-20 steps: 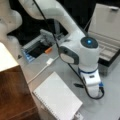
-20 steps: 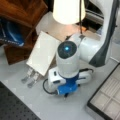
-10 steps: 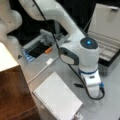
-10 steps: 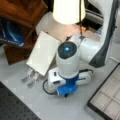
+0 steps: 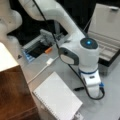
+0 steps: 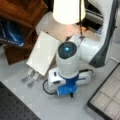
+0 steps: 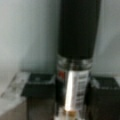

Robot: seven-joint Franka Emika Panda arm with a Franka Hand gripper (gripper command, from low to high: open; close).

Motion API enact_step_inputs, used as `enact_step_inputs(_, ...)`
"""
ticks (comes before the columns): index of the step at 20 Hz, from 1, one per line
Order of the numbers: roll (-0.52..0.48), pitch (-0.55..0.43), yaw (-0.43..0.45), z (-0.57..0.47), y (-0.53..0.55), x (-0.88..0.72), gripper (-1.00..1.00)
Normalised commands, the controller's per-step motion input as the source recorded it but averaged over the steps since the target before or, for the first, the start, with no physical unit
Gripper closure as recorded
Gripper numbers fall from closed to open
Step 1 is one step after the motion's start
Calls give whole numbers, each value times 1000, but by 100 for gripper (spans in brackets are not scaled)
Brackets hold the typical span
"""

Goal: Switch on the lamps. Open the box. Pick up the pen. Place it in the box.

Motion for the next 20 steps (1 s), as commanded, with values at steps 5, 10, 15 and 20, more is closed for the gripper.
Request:
enact_step_inputs(5, -73, -119, -63, -45, 114, -211, 100)
enact_step_inputs(10, -42, -19, -141, 198, 149, -278, 100)
enact_step_inputs(15, -13, 14, -201, 319, 127, -266, 100)
enact_step_inputs(20, 7, -1, -247, 301, 35, -181, 100)
